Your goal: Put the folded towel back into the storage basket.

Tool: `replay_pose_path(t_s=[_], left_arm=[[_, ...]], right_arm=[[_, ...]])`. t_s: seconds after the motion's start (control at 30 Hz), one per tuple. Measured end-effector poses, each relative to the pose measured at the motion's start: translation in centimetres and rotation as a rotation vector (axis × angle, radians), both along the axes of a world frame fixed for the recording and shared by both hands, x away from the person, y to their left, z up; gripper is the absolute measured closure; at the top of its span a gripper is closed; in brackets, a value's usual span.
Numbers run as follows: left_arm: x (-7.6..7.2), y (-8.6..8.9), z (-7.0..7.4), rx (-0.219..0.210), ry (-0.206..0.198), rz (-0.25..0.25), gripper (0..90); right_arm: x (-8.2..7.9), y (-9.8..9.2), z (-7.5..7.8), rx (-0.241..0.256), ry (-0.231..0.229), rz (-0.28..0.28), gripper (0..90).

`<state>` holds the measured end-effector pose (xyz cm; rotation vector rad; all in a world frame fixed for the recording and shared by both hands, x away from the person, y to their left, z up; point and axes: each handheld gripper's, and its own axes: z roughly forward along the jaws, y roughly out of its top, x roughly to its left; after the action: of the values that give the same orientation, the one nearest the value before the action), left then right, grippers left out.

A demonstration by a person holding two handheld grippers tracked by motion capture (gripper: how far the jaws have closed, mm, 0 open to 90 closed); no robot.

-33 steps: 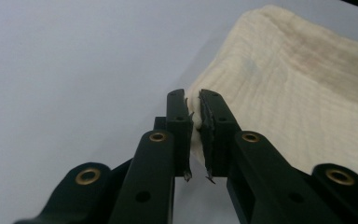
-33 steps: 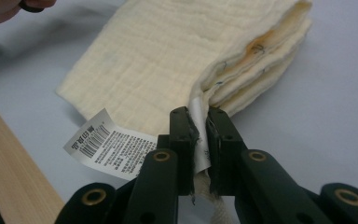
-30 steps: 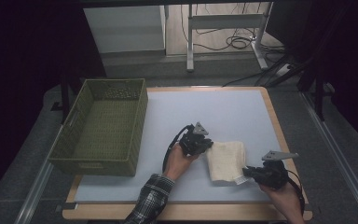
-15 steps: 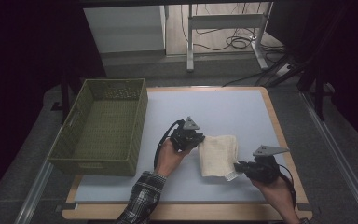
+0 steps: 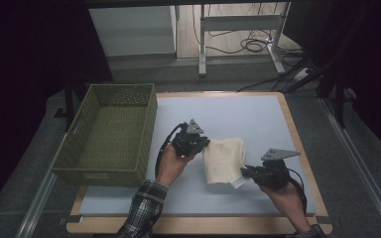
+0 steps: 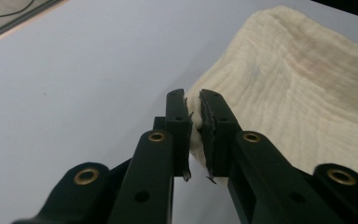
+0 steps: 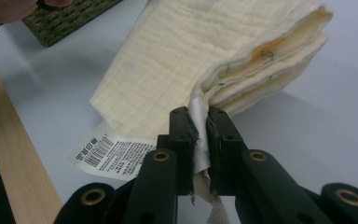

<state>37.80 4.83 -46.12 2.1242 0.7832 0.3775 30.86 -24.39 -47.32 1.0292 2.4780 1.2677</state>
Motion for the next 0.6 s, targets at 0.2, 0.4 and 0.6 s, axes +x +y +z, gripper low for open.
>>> replay_pose_path(t_s=[0.2,0.4,0.6], left_arm=[[-0.2,1.3,1.6,0.031,-0.018,0.020,81.9],[-0.4,2.5,3.4,0.066,-0.040,0.039,81.7],[-0.5,3.4,4.2,0.083,-0.053,0.053,81.7]], right_arm=[[0.5,1.4,0.9,0.009,-0.018,0.018,81.4],[1.0,2.7,2.0,0.016,-0.035,0.035,81.4],[1.4,3.8,2.5,0.014,-0.043,0.046,81.3]])
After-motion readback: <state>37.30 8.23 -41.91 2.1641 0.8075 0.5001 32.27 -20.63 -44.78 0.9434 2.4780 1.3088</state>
